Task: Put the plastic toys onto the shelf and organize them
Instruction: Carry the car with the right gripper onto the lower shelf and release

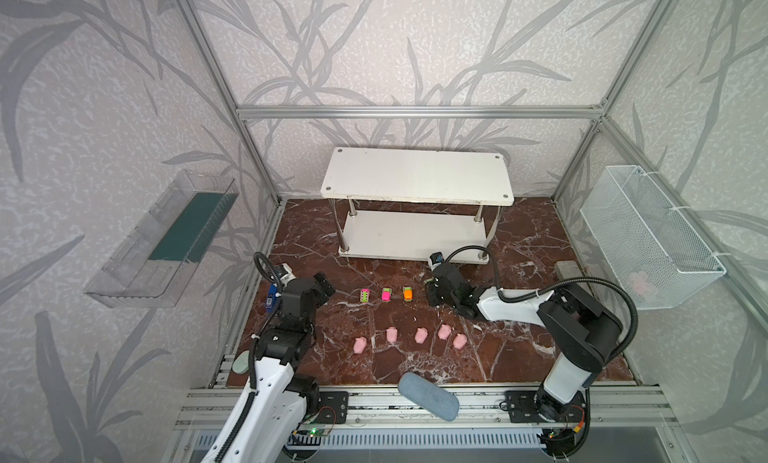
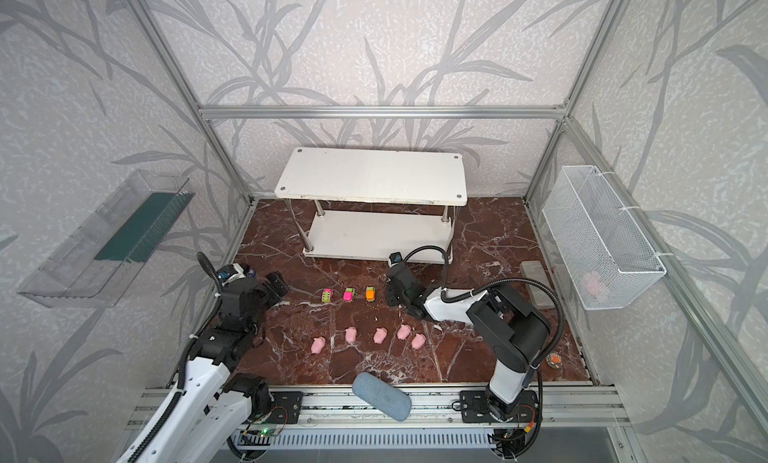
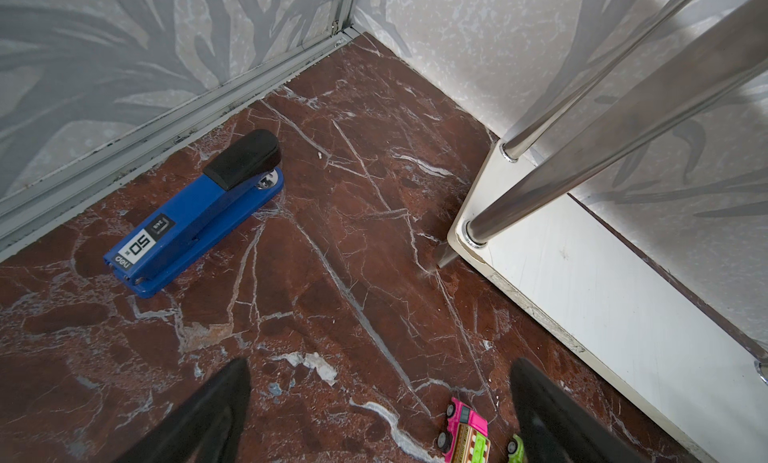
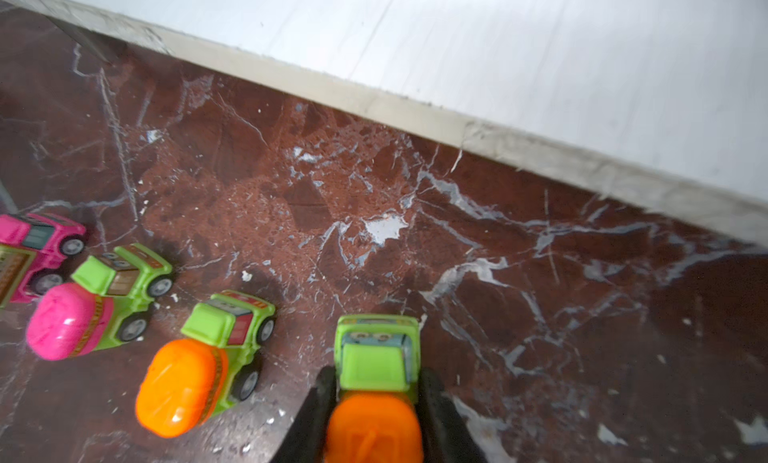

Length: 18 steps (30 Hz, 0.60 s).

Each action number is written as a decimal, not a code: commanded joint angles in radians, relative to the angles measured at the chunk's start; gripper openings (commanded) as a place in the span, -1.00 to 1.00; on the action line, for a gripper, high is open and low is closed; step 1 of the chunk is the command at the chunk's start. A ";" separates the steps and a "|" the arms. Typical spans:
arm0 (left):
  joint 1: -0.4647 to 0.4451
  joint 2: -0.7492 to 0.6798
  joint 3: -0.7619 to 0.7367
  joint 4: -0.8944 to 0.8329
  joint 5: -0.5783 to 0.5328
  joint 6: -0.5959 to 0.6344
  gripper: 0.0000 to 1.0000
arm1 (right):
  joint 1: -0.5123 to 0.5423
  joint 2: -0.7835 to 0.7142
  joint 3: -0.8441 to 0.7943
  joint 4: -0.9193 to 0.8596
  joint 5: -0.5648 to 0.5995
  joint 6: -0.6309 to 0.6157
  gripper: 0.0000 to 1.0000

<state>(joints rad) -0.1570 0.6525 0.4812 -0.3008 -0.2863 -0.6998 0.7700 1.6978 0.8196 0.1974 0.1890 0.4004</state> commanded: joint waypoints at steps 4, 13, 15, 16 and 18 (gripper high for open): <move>-0.003 -0.003 -0.018 0.012 -0.013 -0.015 0.91 | -0.007 -0.168 0.004 -0.149 0.081 0.012 -0.48; -0.001 0.002 -0.019 0.025 0.000 -0.018 0.91 | -0.064 -0.249 0.125 -0.323 0.186 0.008 -0.48; -0.001 0.004 -0.021 0.026 0.005 -0.020 0.91 | -0.087 -0.233 0.141 -0.317 0.190 0.012 -0.48; -0.002 0.004 -0.020 0.028 0.007 -0.021 0.91 | -0.095 -0.225 0.145 -0.310 0.193 0.012 -0.48; -0.003 0.005 -0.022 0.031 0.013 -0.023 0.91 | -0.104 -0.203 0.153 -0.289 0.203 0.009 -0.48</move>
<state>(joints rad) -0.1570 0.6575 0.4690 -0.2840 -0.2768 -0.7036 0.6804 1.4700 0.9459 -0.0715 0.3511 0.4042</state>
